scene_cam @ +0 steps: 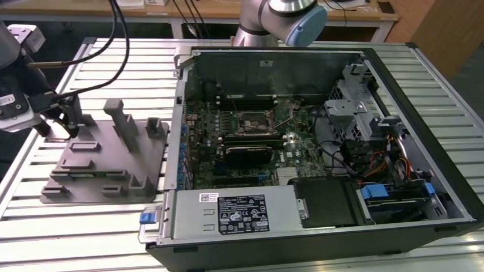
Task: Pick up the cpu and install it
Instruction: 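Pick up the cpu and move it towards the insertion slot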
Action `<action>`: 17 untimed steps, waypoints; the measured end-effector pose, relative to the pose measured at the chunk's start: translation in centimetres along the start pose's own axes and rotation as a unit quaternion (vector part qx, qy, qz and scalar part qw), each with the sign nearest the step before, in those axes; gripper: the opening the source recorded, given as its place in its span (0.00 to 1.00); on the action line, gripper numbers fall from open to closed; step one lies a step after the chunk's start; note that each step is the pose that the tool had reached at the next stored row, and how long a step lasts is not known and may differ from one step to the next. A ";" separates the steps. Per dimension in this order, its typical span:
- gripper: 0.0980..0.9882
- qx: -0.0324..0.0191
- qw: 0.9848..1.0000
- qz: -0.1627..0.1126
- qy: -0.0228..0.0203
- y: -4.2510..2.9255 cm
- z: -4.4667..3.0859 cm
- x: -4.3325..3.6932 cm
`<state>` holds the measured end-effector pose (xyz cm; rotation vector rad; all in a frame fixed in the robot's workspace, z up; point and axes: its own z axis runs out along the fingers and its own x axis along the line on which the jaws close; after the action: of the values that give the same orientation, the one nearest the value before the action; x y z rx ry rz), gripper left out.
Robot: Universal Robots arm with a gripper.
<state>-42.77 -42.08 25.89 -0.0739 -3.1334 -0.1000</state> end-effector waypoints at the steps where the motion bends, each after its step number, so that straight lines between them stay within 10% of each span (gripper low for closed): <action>1: 0.50 0.000 1.000 0.000 0.000 0.01 -0.19 0.00; 17: 0.50 0.000 1.000 0.000 0.000 0.19 -2.88 0.02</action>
<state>-42.78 -42.08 28.78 -0.0740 -3.1337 -0.1000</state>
